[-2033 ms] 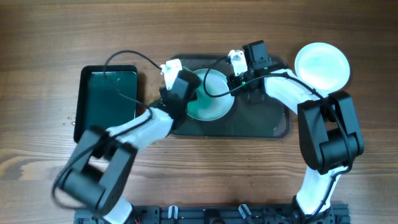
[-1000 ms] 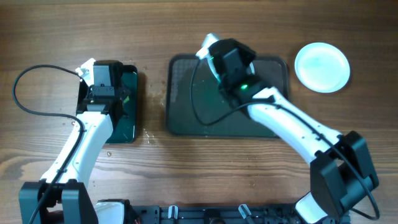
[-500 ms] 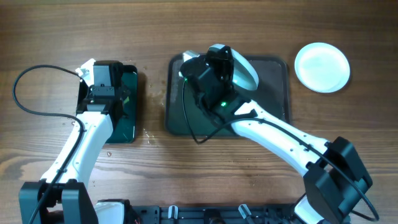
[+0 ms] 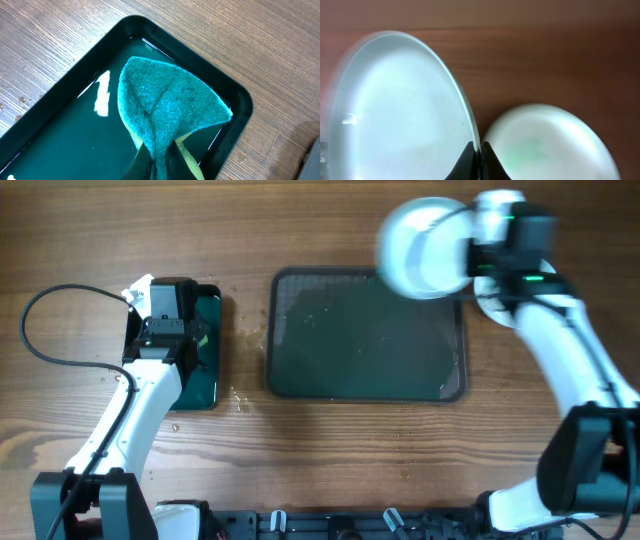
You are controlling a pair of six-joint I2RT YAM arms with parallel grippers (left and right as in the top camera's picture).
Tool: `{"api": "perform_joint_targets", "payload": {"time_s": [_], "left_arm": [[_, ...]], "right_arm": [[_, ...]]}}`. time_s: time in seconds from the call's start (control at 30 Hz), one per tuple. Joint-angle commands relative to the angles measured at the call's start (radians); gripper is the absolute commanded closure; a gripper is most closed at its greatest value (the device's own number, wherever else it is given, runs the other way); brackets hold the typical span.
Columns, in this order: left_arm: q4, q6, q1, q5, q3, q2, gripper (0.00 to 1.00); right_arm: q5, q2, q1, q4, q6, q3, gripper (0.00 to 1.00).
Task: Clean dirty plates on tray and stack at the side
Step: 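Lift the last plate with right gripper and stack it on the side plates, then release sponge into black tray and withdraw left gripper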
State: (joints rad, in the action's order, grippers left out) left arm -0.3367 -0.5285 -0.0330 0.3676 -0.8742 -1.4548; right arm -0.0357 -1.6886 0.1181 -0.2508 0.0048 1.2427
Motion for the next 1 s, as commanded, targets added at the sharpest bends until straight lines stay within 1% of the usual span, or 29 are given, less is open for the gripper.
{"api": "perform_joint_targets", "payload": {"time_s": [0.0,0.1,0.2,0.3,0.47,0.5,0.57,0.6,0.63,0.7,0.73,0.77,0.8,0.87,0.97], "left_arm": [[0.007,-0.007,0.003,-0.005,0.005,0.002,0.96],[0.007,-0.007,0.003,-0.005,0.005,0.002,0.96],[0.007,-0.007,0.003,-0.005,0.005,0.002,0.96],[0.007,-0.007,0.003,-0.005,0.005,0.002,0.96],[0.007,-0.007,0.003,-0.004,0.005,0.002,0.96],[0.007,-0.007,0.003,-0.004,0.005,0.002,0.96],[0.007,-0.007,0.003,-0.004,0.005,0.002,0.96],[0.007,-0.007,0.003,-0.004,0.005,0.002,0.96],[0.007,-0.007,0.003,-0.004,0.005,0.002,0.96],[0.007,-0.009,0.003,-0.004,0.005,0.002,0.96],[0.006,-0.027,0.004,-0.004,0.005,0.002,0.96],[0.007,-0.055,0.005,-0.004,0.006,0.001,0.96],[0.007,-0.095,0.010,-0.004,0.007,-0.004,0.96],[0.006,-0.113,0.032,-0.004,0.007,-0.027,0.96],[0.013,-0.128,0.078,-0.005,0.007,-0.080,0.96]], "right_arm": [[-0.153,-0.043,0.176,-0.024,0.236,-0.002,0.96],[-0.154,-0.083,0.311,-0.019,0.320,-0.008,0.96],[-0.153,-0.121,0.385,-0.021,0.336,-0.009,0.96],[-0.137,-0.165,0.408,-0.026,0.336,-0.010,0.96],[-0.138,-0.253,0.405,-0.014,0.366,-0.011,0.96],[-0.138,-0.264,0.405,-0.007,0.364,-0.011,0.91],[-0.138,-0.277,0.405,-0.005,0.351,-0.011,0.62],[-0.150,-0.277,0.403,-0.005,0.332,-0.011,0.38],[-0.167,-0.276,0.402,-0.006,0.317,-0.011,0.25],[-0.202,-0.266,0.401,-0.025,0.301,-0.010,0.16],[-0.196,-0.250,0.400,-0.050,0.303,-0.010,0.10],[-0.167,-0.232,0.395,-0.070,0.316,-0.010,0.07],[-0.098,-0.192,0.380,-0.095,0.339,-0.010,0.05],[0.000,-0.101,0.331,-0.124,0.337,-0.010,0.01],[0.036,0.018,0.243,-0.131,0.311,-0.010,0.00]]}}
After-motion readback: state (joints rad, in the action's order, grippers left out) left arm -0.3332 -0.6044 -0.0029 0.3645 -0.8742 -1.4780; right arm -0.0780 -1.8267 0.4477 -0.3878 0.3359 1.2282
